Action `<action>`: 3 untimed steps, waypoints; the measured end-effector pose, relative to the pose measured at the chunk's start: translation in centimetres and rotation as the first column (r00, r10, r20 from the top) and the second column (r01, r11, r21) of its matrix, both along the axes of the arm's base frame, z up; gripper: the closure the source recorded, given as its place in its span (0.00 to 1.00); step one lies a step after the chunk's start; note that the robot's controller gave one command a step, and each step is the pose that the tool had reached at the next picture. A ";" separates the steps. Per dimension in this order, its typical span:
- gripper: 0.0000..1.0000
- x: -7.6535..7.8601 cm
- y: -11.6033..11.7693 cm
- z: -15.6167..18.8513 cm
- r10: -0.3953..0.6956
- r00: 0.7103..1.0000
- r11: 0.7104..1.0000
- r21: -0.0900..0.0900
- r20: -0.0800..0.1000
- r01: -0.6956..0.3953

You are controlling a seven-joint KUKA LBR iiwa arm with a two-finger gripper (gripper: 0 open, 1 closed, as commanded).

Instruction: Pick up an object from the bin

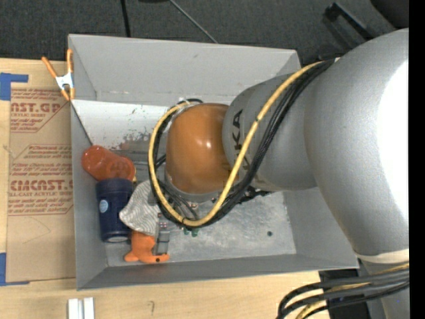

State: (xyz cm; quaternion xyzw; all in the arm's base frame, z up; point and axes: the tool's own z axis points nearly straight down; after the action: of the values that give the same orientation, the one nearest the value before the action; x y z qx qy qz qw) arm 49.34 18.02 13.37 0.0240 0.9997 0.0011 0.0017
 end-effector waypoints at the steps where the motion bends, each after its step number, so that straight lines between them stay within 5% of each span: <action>1: 0.00 1.5 -1.3 -4.4 0.035 0.999 0.999 -0.002 -0.003 -0.035; 2: 0.00 1.7 -4.0 -6.0 -0.099 0.995 0.995 -0.001 -0.006 0.099; 3: 1.00 0.3 -5.0 -6.3 0.504 0.864 0.864 -0.002 0.001 -0.504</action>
Offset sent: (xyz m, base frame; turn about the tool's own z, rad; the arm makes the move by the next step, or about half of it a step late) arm 0.0187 -0.0499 -0.0637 0.1200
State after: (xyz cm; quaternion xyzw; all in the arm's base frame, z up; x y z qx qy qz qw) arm 49.62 13.00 7.06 -0.2378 0.9713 0.0004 0.0019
